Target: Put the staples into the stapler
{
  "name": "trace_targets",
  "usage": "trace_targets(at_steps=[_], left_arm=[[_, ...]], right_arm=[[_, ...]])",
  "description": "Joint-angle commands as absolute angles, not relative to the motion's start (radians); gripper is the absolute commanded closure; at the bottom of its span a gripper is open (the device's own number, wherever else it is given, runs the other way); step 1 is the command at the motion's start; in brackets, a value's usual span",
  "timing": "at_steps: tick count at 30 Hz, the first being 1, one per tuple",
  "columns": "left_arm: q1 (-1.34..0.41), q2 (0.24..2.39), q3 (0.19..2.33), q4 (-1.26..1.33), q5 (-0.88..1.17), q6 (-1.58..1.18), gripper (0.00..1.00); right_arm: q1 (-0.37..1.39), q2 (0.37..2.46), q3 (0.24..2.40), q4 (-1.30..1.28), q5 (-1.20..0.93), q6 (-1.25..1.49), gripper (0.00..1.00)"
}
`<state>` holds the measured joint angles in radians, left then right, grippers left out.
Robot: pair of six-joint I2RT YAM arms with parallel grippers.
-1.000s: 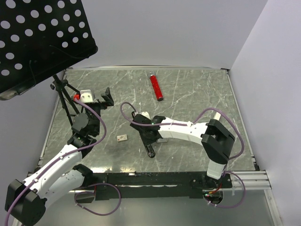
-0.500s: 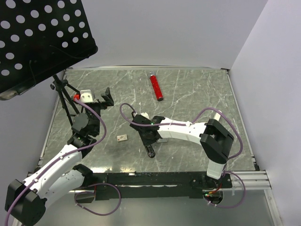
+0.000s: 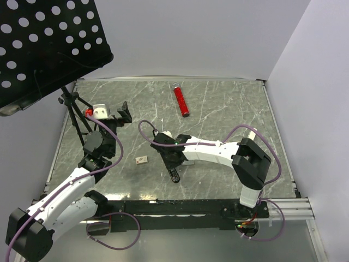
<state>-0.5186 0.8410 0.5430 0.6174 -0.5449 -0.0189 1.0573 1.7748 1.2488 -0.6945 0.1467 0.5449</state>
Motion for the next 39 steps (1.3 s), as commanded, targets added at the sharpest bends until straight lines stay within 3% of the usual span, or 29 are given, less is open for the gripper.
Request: trace_targets(at_steps=[1,22,39], left_arm=[[-0.523,0.828,0.538,0.653,-0.548,-0.011,0.01],[-0.523,0.838,0.545,0.646,-0.554,-0.011,0.01],[-0.522,0.926,0.545,0.666,-0.592,0.040,0.00]], right_arm=[[1.055,1.792,1.246,-0.683,0.129,0.525,0.91],[1.054,1.736,1.361,-0.779,0.175,0.503,0.91],[1.052,1.755,1.330,-0.793,0.169,0.485,0.91]])
